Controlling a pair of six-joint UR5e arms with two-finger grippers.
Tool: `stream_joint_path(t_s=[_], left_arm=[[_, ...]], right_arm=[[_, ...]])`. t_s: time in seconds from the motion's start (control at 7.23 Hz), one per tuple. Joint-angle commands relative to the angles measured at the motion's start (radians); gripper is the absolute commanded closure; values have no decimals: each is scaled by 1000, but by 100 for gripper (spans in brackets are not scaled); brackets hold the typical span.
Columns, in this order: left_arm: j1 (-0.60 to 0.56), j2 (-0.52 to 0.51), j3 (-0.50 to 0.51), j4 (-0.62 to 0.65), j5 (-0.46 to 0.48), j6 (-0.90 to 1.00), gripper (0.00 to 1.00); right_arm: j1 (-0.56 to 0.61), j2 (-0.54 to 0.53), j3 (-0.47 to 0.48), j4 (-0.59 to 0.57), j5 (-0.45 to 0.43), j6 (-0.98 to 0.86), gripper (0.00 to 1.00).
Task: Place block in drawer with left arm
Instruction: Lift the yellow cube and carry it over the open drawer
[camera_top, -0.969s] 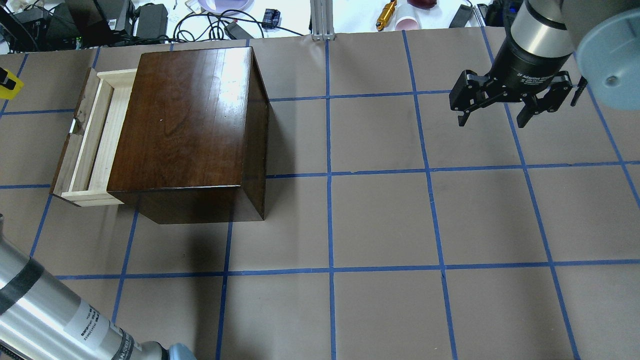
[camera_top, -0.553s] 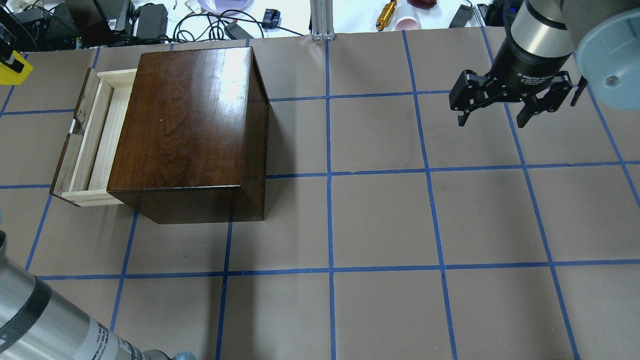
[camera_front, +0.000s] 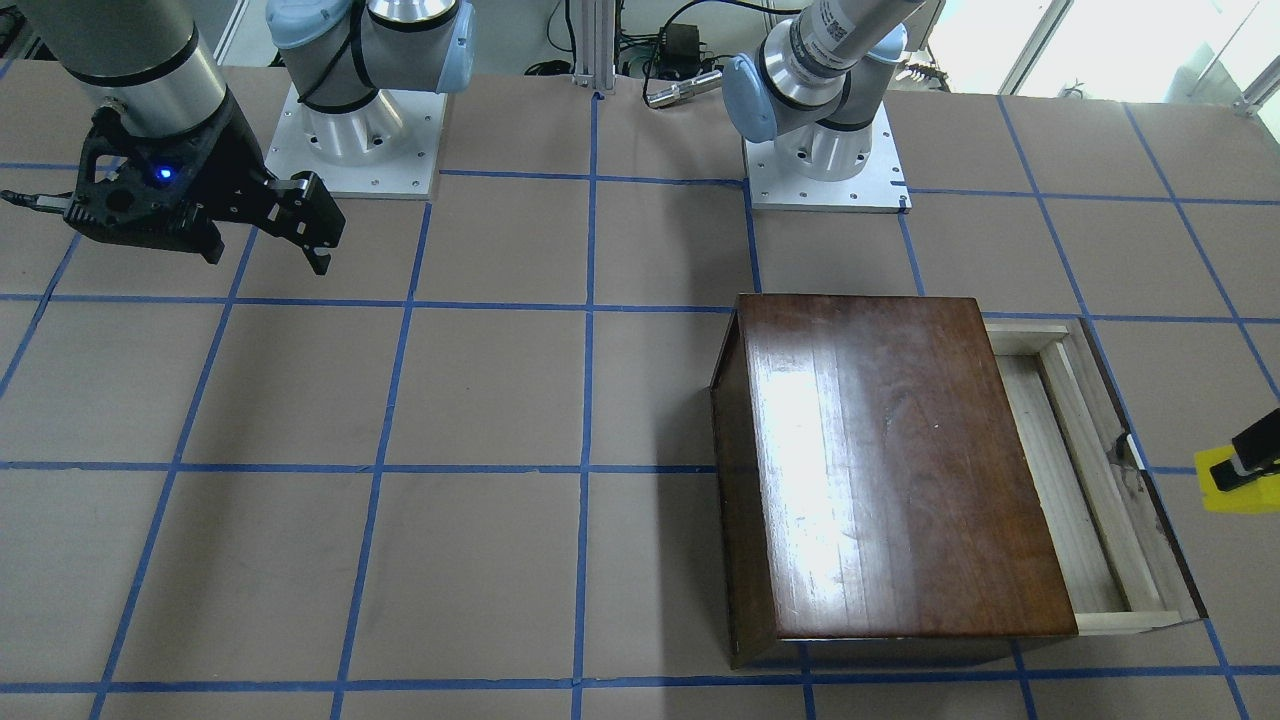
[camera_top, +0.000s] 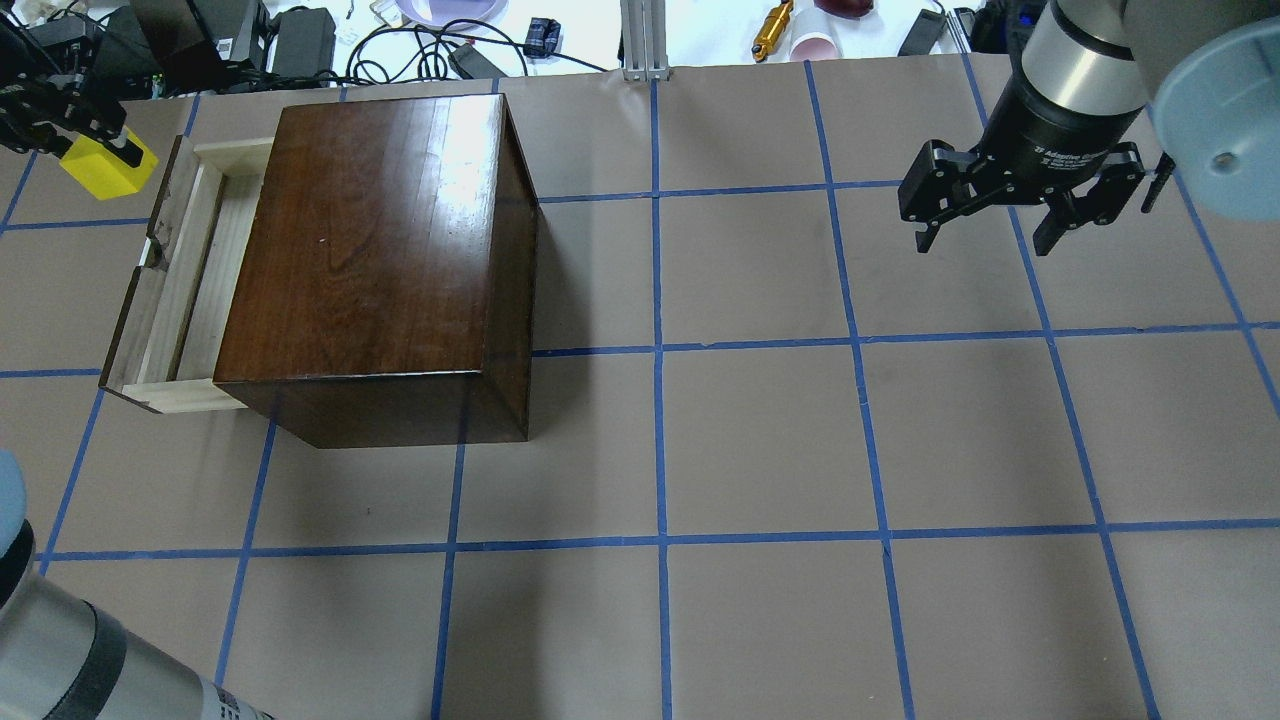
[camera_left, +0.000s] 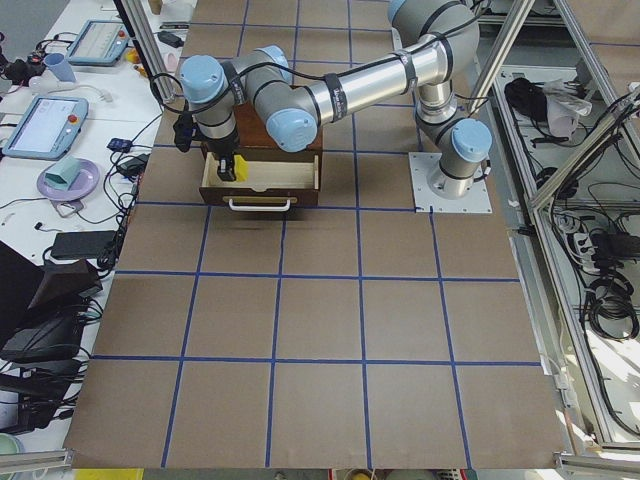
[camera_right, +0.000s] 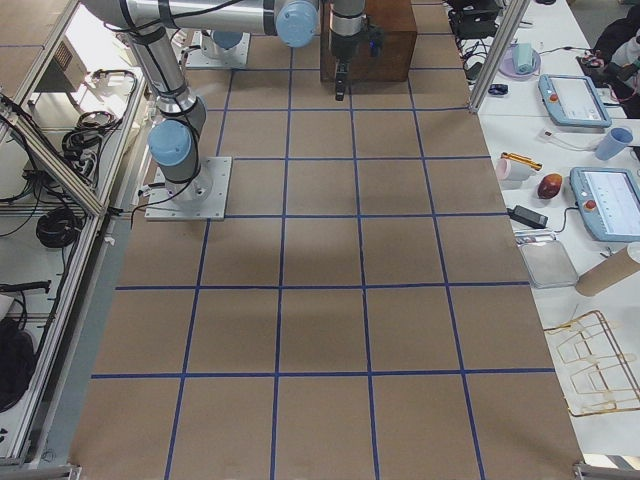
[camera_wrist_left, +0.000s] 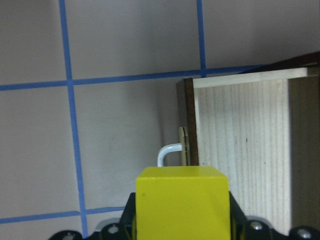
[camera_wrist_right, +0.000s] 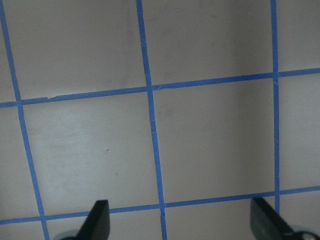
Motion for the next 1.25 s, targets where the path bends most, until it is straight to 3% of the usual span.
stream_joint_path(t_s=[0.0,0.28,0.69,0.97,1.11], left_arm=[[-14,33,-95,7,-3,-100,100],[-47,44,-156,40,-2,-139,100],[-51,21,-217,172,6,-36,100],[-51,21,-247,177,6,-36,97],[-51,24,-256,179,3,-39,70]], right_arm=[[0,0,-1,0,-1,0,0],[0,0,1,0,-1,0,0],[0,0,-1,0,-1,0,0],[0,0,-1,0,-1,0,0],[0,0,-1,0,-1,0,0]])
